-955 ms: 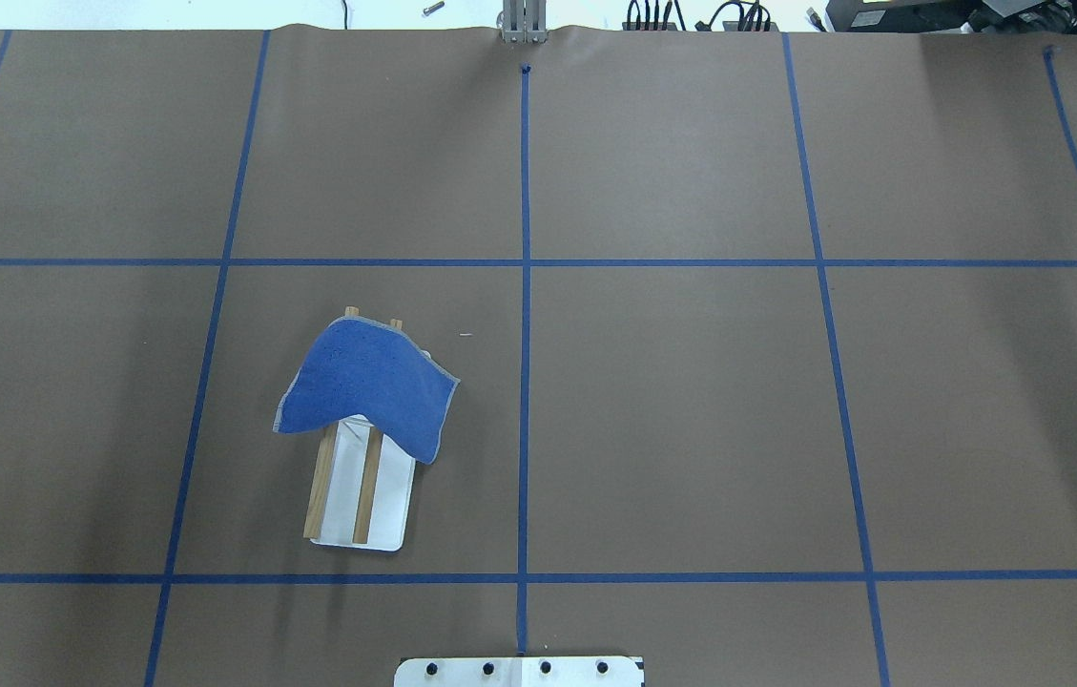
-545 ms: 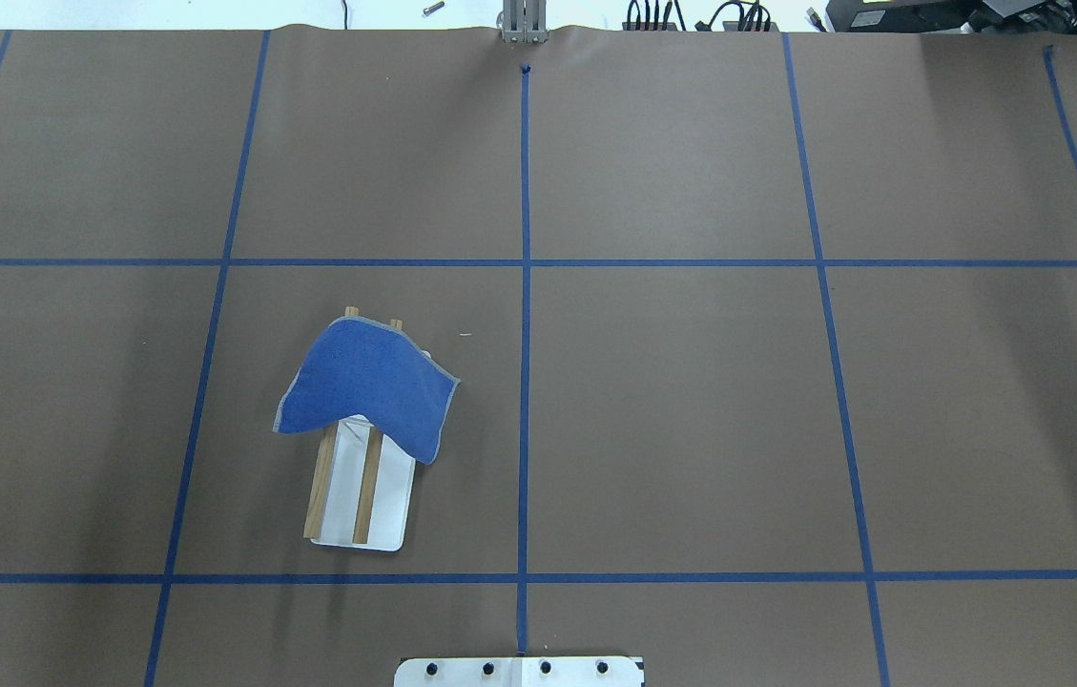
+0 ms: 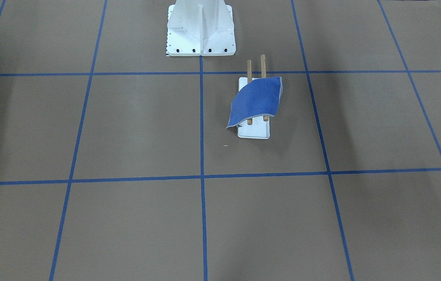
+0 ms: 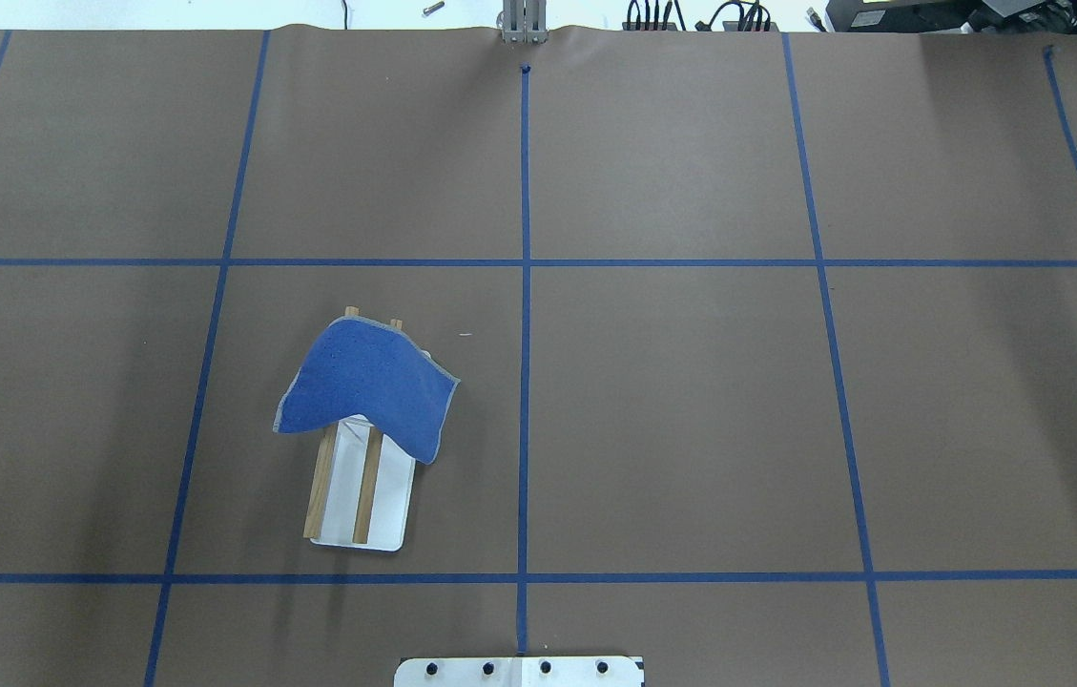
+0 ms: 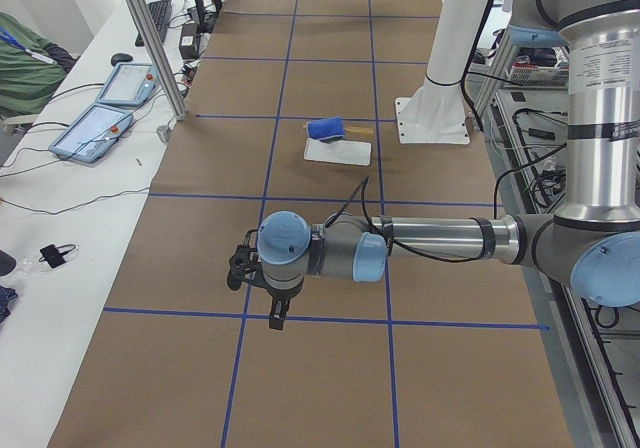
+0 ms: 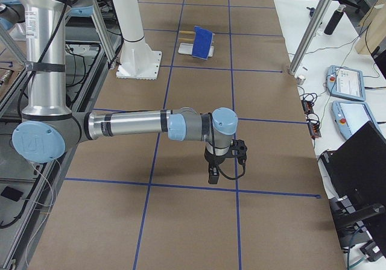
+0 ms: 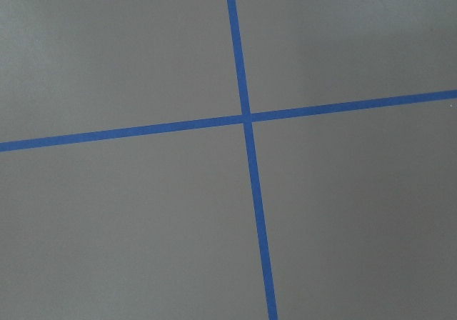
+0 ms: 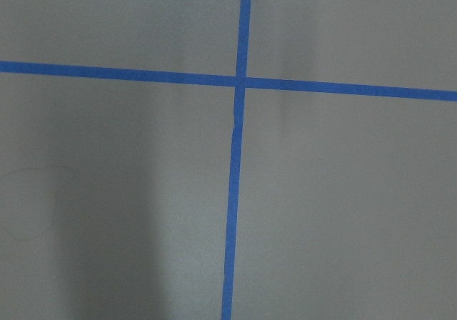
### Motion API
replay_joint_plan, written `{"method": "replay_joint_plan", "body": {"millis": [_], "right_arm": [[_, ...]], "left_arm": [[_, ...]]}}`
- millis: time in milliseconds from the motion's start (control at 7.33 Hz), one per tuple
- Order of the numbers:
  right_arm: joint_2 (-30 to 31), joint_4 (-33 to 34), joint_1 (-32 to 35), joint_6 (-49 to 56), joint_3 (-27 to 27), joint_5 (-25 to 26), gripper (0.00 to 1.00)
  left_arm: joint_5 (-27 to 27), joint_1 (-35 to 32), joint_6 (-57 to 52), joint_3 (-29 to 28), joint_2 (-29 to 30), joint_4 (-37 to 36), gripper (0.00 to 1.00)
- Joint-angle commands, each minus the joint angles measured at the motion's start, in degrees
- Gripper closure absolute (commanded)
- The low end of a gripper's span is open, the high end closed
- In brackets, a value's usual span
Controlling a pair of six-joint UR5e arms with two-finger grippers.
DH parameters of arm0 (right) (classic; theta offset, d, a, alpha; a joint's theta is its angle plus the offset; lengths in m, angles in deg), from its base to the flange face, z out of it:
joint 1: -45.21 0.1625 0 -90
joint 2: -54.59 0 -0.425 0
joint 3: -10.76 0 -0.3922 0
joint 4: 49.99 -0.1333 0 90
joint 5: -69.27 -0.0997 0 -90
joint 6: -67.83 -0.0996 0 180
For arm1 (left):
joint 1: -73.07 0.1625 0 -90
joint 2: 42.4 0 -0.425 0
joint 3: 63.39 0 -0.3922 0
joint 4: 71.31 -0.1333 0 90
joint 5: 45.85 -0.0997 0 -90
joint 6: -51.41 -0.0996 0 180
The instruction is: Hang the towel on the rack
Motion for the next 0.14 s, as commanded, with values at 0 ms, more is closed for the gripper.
{"method": "replay_joint_plan", "body": {"millis": [0], "right_arm": [[0.0,0.0,0.0,0.0,0.06,0.0,0.0]], "left_arm": [[0.0,0.01,0.0,-0.11,0.0,0.0,0.02]]}}
